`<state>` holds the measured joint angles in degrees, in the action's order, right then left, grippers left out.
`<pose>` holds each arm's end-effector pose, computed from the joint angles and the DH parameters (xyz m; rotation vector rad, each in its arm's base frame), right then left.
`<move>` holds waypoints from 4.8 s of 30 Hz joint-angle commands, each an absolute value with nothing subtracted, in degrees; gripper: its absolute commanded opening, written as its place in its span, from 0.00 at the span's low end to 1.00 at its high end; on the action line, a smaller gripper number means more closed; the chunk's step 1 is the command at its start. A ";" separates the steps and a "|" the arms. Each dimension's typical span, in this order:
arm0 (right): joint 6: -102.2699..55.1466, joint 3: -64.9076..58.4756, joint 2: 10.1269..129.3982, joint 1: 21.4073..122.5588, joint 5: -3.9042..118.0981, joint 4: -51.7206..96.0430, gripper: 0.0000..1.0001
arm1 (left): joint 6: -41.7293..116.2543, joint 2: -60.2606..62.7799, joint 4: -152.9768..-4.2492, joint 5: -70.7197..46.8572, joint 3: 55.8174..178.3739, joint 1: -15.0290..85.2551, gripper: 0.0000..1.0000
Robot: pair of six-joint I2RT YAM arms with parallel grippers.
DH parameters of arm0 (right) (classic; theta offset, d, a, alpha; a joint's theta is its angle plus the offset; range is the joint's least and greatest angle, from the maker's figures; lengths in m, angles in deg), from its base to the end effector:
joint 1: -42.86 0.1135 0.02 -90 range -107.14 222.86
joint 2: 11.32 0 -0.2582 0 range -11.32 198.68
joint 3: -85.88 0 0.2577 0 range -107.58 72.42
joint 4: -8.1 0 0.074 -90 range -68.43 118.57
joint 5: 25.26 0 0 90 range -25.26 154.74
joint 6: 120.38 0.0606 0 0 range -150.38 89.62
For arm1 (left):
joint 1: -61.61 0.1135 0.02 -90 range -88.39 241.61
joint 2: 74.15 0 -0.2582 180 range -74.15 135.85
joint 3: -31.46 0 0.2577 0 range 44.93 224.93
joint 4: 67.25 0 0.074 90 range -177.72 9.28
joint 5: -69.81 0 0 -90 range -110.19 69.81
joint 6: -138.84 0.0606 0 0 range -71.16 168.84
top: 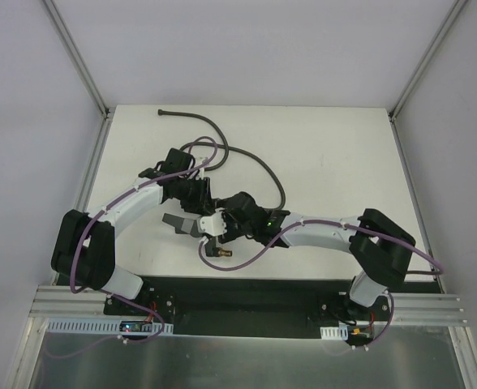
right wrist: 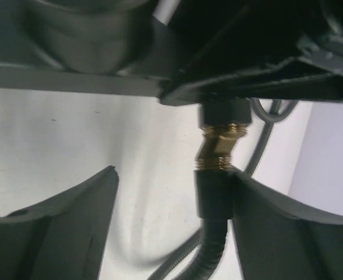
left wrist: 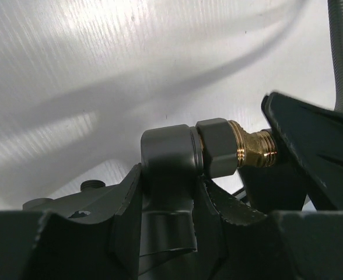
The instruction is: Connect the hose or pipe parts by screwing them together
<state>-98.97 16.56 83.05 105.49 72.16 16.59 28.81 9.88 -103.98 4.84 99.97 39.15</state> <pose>0.1839 0.3382 0.1877 -1.9326 0.9587 -0.1998 0.2863 -0.1461 0.1994 0.2480 2.5501 -0.8450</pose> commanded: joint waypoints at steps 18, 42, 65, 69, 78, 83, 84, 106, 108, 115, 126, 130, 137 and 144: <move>-81.80 14.67 82.11 99.46 50.87 12.51 0.01 | 25.11 4.26 -96.63 14.53 99.78 39.11 0.00; -83.71 17.58 80.35 100.33 59.52 8.91 0.44 | 25.99 3.27 -95.65 10.83 99.76 37.97 0.00; -68.45 11.42 83.86 95.95 39.04 16.20 0.01 | 25.99 1.62 -91.98 7.50 96.79 37.71 0.00; -57.91 10.10 86.15 91.65 25.91 14.19 0.01 | 25.81 0.21 -90.56 2.85 95.03 37.09 0.00; -31.89 11.95 91.24 87.77 12.62 -5.92 0.01 | 24.67 -2.86 -85.39 -6.39 91.16 37.00 0.00; -17.92 12.56 93.53 85.22 10.34 -13.66 0.01 | 25.37 -3.57 -84.58 -7.80 90.45 37.00 0.00; -11.20 13.17 94.23 84.35 9.99 -18.38 0.01 | 25.46 -3.48 -84.50 -7.71 90.45 37.09 0.00; -44.31 19.59 72.63 82.84 34.11 5.20 0.74 | 28.98 1.52 -97.41 0.98 97.65 37.88 0.00; -59.86 22.12 68.76 86.87 39.48 7.59 0.74 | 28.89 2.49 -98.47 1.78 98.54 38.23 0.00; -96.97 29.79 65.84 99.98 61.20 2.14 0.73 | 28.54 6.62 -102.25 4.94 101.53 38.67 0.00; -112.55 27.95 77.36 105.87 72.38 -3.48 0.60 | 28.89 8.38 -103.30 8.37 101.70 38.76 0.00; -115.01 27.15 80.35 106.58 76.50 -5.85 0.55 | 29.24 8.82 -103.39 9.60 101.62 38.76 0.00; -115.46 25.14 83.07 107.63 78.10 -4.99 0.46 | 29.07 9.61 -103.39 10.31 102.14 38.94 0.00; -112.57 22.15 82.82 108.25 76.17 1.68 0.01 | 28.36 9.35 -102.87 11.53 102.67 38.94 0.00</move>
<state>-115.10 26.07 83.01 107.24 78.02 -3.32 30.08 10.63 -104.46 4.74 99.08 38.56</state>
